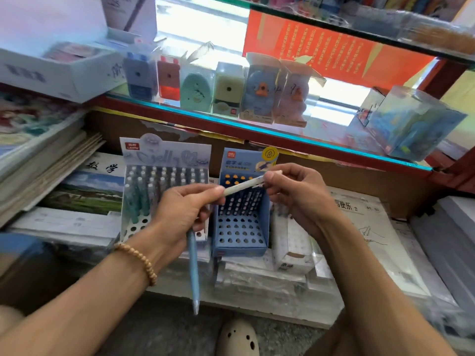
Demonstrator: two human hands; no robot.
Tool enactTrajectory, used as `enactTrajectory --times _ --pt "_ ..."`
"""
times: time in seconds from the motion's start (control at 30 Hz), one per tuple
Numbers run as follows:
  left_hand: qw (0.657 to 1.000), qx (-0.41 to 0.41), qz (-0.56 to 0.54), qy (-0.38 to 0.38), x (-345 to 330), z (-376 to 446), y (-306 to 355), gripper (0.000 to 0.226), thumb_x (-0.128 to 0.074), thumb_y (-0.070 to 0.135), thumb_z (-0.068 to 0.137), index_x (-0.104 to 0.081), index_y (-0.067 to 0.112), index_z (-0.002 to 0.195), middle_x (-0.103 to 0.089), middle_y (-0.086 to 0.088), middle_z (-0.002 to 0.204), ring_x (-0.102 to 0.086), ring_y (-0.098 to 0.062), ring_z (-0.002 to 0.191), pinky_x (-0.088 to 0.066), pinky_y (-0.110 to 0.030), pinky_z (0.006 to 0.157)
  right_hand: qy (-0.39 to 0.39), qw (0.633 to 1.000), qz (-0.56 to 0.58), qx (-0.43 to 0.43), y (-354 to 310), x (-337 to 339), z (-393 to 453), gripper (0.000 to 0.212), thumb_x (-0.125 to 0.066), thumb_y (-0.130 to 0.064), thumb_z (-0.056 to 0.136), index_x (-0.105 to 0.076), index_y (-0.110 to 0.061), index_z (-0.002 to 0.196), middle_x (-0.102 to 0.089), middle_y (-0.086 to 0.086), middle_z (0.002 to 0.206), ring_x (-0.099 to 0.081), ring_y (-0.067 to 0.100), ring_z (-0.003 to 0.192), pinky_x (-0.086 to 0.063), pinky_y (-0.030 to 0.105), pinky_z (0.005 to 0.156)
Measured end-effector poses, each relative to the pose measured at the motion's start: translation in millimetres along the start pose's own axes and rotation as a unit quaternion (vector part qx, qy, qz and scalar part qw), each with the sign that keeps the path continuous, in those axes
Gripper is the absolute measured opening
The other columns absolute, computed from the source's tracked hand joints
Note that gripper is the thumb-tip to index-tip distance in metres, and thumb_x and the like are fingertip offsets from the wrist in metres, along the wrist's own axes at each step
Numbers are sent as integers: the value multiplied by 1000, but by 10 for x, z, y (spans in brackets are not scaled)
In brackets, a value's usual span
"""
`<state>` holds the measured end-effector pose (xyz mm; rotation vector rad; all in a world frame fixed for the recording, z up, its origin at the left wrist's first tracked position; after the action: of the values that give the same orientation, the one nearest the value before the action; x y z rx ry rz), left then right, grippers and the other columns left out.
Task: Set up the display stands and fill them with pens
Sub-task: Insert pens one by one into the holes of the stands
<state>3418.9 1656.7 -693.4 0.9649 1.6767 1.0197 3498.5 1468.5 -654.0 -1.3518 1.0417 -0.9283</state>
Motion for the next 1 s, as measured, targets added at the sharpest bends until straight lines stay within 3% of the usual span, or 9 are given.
enactTrajectory --times 0.13,0.23,0.37,0.5,0.63,1.0 --pt "991 1 131 -1 191 -128 60 11 -72 20 85 -77 11 86 -72 -5 78 -44 -8 55 -34 -18 47 6 999 -21 31 -12 -252 67 18 -72 -6 86 -66 -4 103 -74 2 76 -67 14 67 -57 22 62" --pt "983 -2 175 55 406 -186 105 18 -70 27 87 -75 10 85 -68 -2 74 -44 -9 58 -34 -20 48 7 996 -57 74 -40 -468 133 12 -68 -6 90 -65 -9 101 -75 0 78 -70 14 69 -58 23 65" --pt "974 -19 153 164 727 -217 170 15 -66 23 90 -71 9 86 -62 -1 72 -46 -11 61 -36 -23 51 20 977 -160 141 -53 -663 237 10 -66 -8 93 -65 -13 101 -73 5 87 -72 15 76 -58 25 69" --pt "966 -54 104 229 1031 -278 343 9 -67 15 87 -67 9 81 -49 4 58 -41 -8 50 -33 -20 44 4 931 -302 205 65 -965 282 10 -68 -12 92 -67 -15 102 -70 -4 85 -69 9 79 -59 25 74" --pt "959 -88 57 263 1297 -342 483 4 -67 14 86 -68 11 83 -46 9 49 -39 -6 43 -31 -17 38 -21 897 -378 228 181 -1214 279 10 -68 -16 93 -67 -16 103 -64 -13 84 -63 1 80 -52 13 72" --pt "952 -117 18 281 1485 -472 581 7 -66 14 88 -68 8 87 -46 10 47 -39 -6 43 -30 -17 38 -28 868 -442 226 262 -1441 347 18 -65 -17 95 -69 -12 111 -65 -8 92 -61 5 84 -55 26 80"
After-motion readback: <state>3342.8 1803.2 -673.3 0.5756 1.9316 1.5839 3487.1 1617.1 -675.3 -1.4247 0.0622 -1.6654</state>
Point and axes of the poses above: each hand's wrist, its own z-axis towards the middle knuckle, its own x-axis out of the back of the hand, y = z × x, the point moved 3 cm from there along z, towards the middle knuckle
